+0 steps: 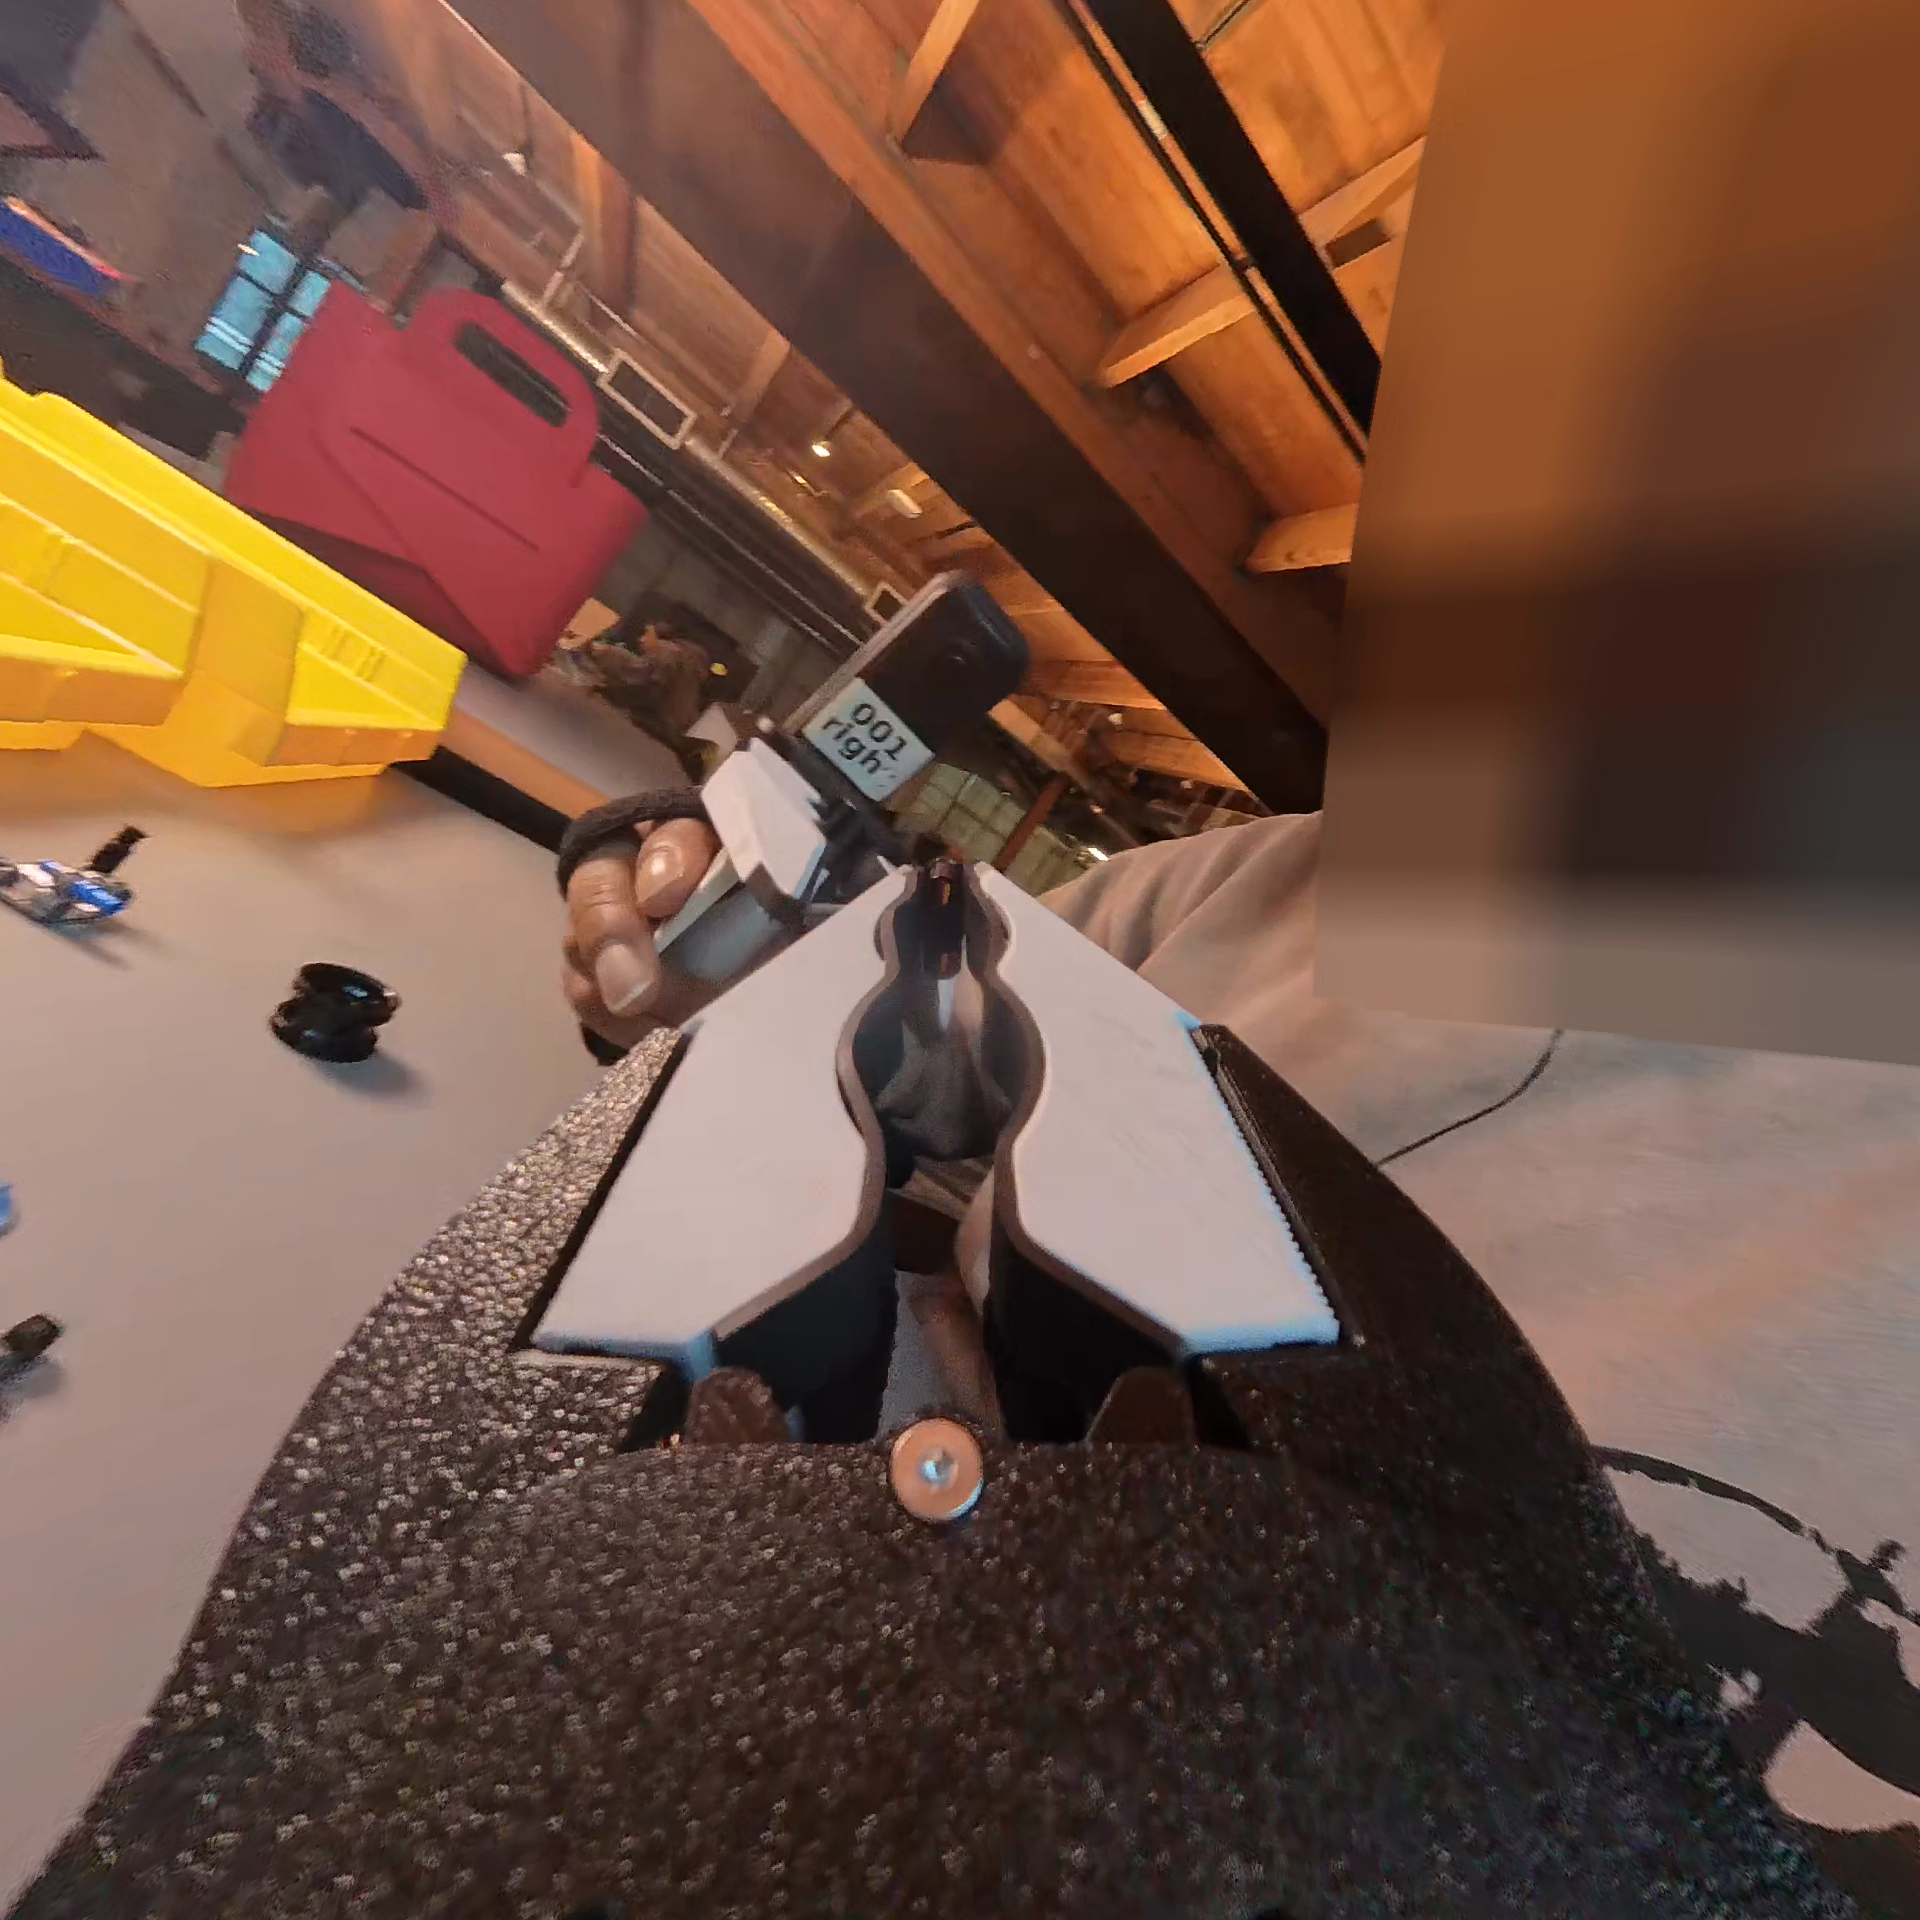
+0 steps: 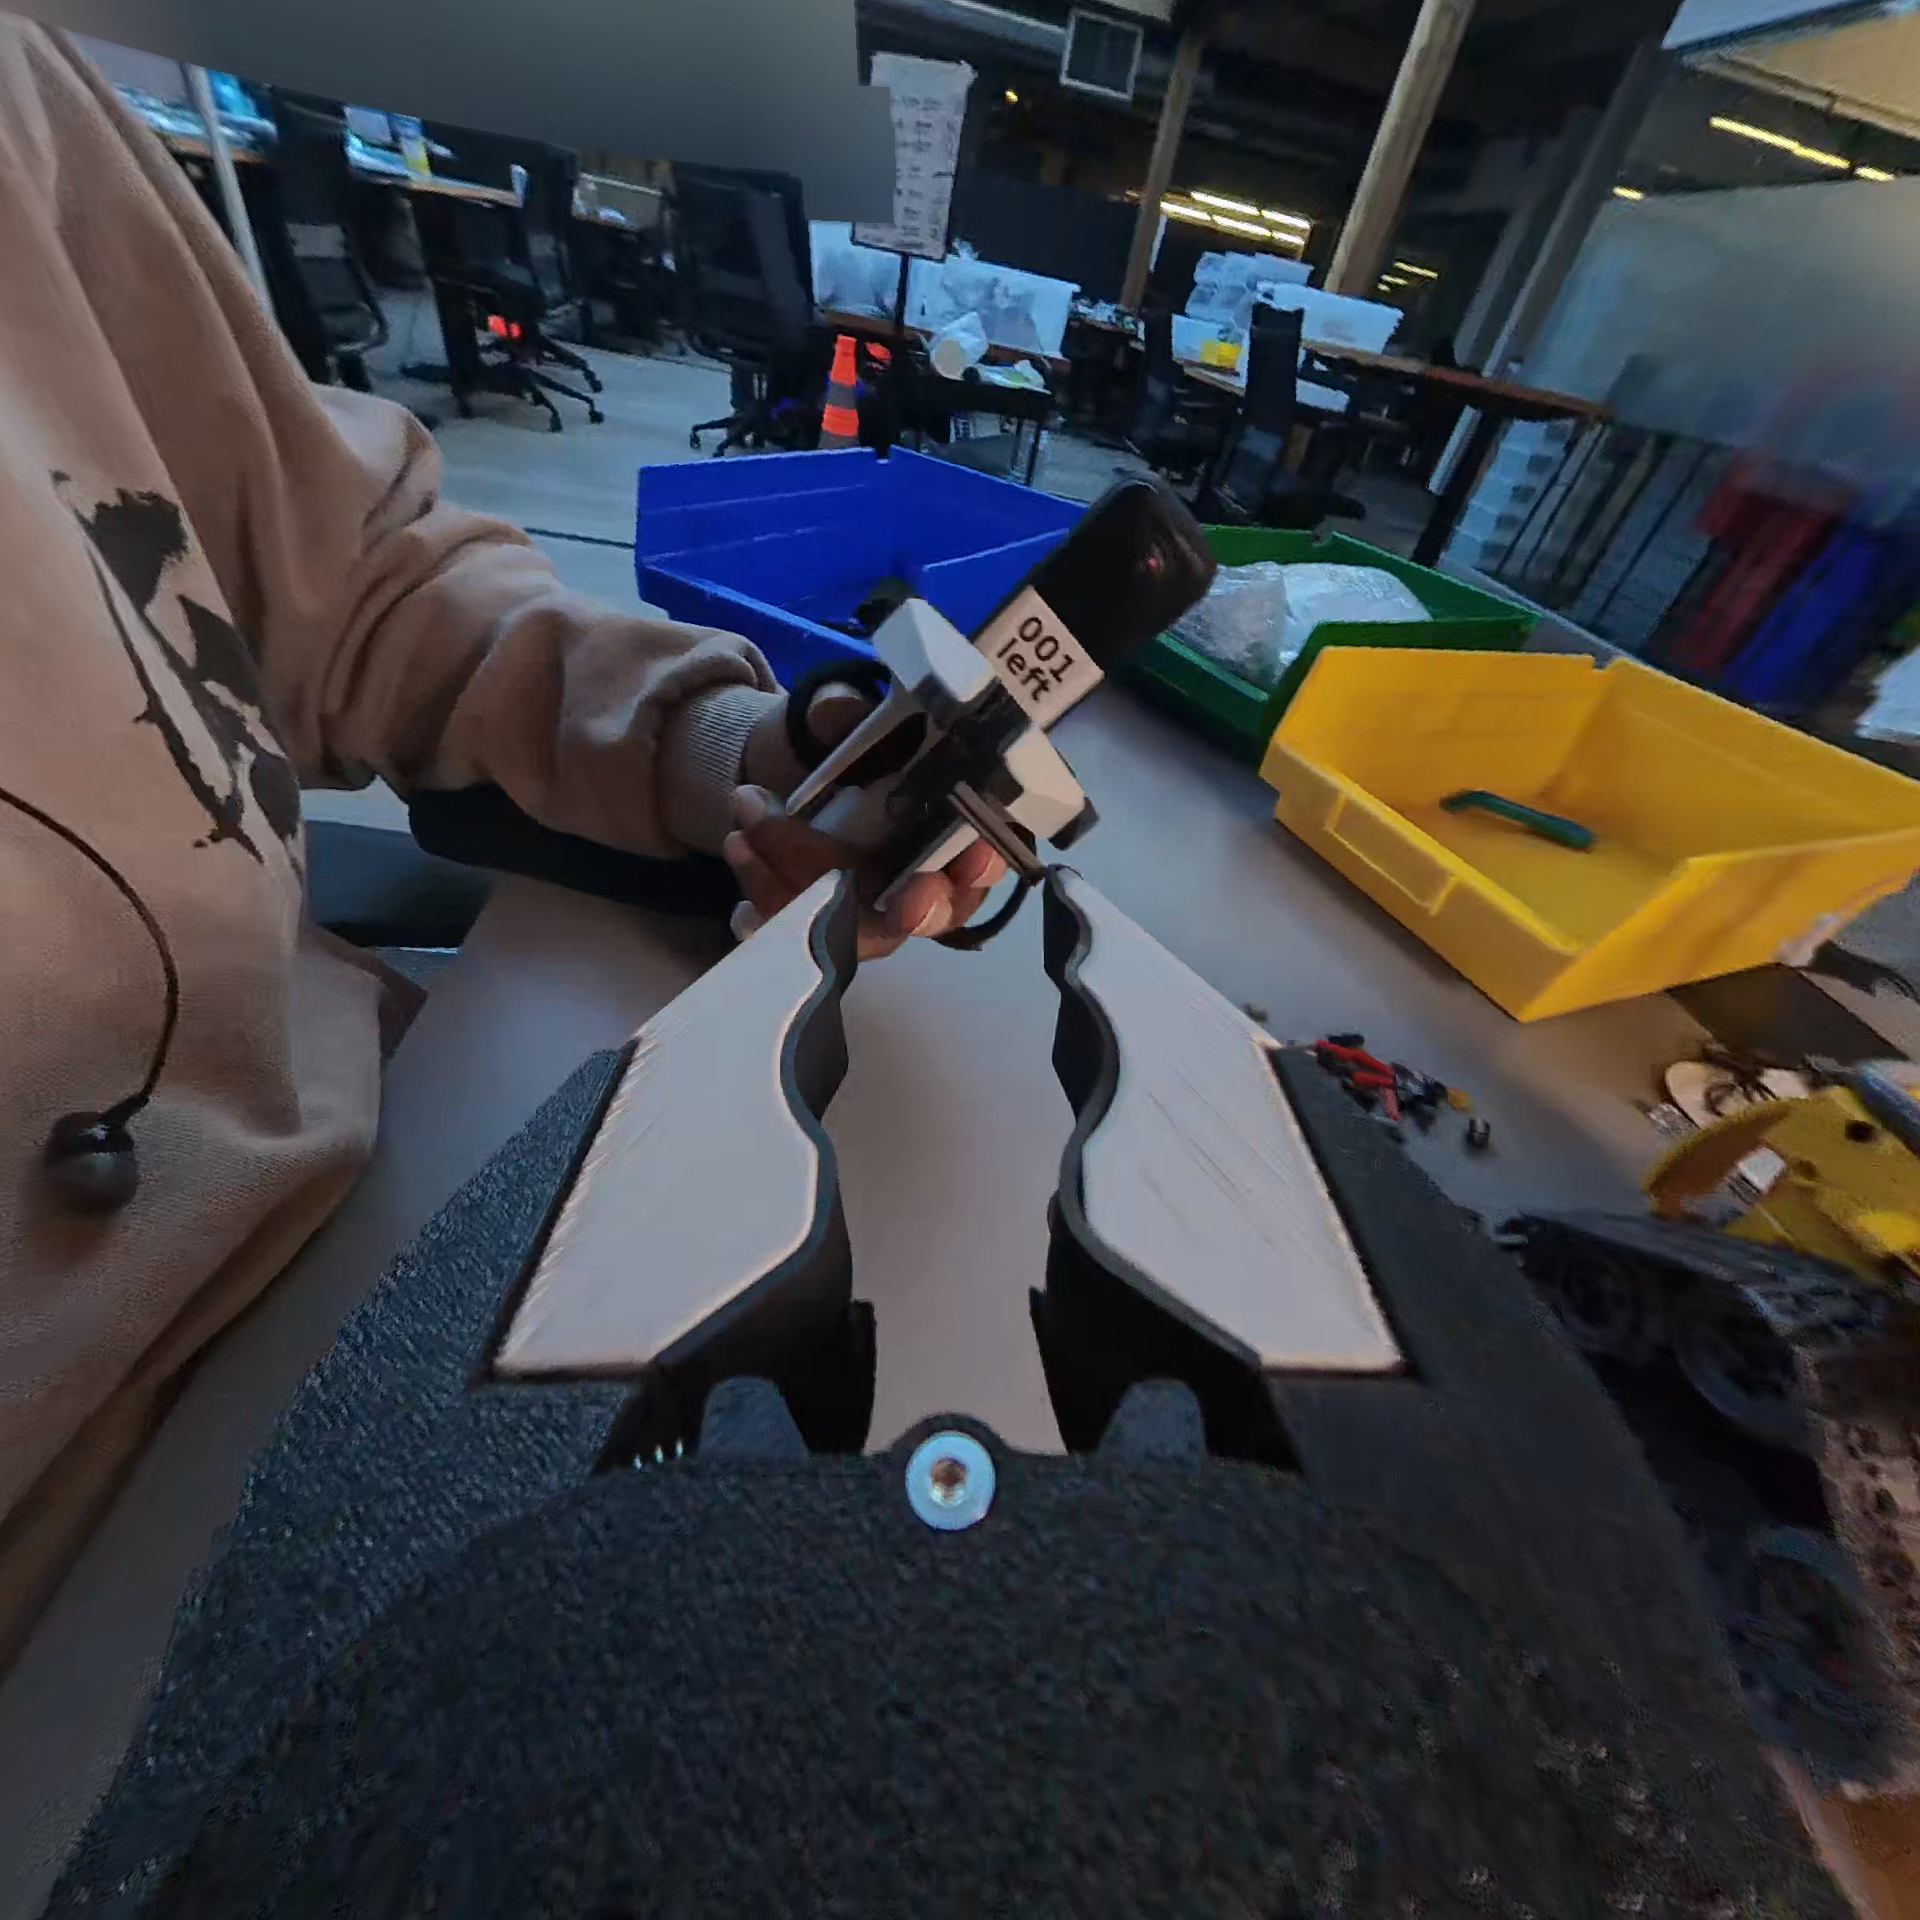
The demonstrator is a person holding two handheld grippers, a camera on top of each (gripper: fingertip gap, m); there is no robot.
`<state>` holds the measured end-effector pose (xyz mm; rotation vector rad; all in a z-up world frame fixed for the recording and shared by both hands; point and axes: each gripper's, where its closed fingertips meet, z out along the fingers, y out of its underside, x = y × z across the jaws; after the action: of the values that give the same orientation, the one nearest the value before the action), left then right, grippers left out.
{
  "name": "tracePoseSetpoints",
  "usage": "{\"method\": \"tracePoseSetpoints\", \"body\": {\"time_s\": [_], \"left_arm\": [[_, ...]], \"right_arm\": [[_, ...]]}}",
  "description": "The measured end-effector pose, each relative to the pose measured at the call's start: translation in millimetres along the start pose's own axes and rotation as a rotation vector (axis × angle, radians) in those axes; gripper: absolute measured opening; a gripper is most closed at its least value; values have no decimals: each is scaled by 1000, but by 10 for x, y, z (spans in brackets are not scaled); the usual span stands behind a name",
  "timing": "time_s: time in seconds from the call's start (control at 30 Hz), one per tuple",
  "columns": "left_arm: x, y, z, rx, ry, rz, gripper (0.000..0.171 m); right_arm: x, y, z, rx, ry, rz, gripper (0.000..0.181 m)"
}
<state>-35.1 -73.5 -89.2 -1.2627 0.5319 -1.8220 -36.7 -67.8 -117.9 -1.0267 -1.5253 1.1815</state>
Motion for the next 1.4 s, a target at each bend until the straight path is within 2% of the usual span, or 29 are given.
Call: {"method": "tracePoseSetpoints", "body": {"time_s": [0.17, 0.2, 0.27, 0.3, 0.37, 0.53, 0.63, 0.8, 0.93, 1.0, 1.17, 1.23, 1.33, 1.4], "left_arm": [[185, 101, 36, -54, 146, -88, 7], [202, 132, 46, -71, 160, -93, 7], [212, 192, 69, -102, 173, -102, 7], [197, 211, 80, -110, 167, -102, 7], [137, 214, 84, -108, 138, -100, 7], [55, 194, 82, -96, 79, -73, 7], [-50, 190, 72, -101, -9, -12, 6], [-346, 140, -8, -116, -267, 174, 6], [-518, 99, -96, -153, -446, 351, 7], [-555, 110, -108, -192, -508, 479, 7], [-501, 171, -41, -306, -594, 898, 7], [-478, 235, -1, -355, -602, 1012, 7], [-473, 331, 42, -403, -585, 1063, 8], [-493, 341, 35, -414, -591, 1070, 7]], "right_arm": [[-207, -101, -28, 65, -153, 41, 24], [-249, -104, -27, 66, -168, 38, 23], [-269, -107, -20, 73, -146, -3, 10], [-263, -106, -20, 76, -132, -16, 4], [-252, -80, -29, 70, -130, -11, 3], [-195, -39, -50, 79, -138, 61, 3], [-134, 1, -49, 82, -137, 141, 7], [176, 317, -93, -47, 2, 131, 26], [345, 476, -145, -145, 143, -69, 26], [320, 452, -113, -132, 154, -87, 26], [293, 297, -61, -42, 162, -11, 29], [244, 304, -38, -43, 132, -1, 41], [185, 316, -19, -45, 112, -33, 48], [147, 319, -6, -51, 98, -51, 45]]}}
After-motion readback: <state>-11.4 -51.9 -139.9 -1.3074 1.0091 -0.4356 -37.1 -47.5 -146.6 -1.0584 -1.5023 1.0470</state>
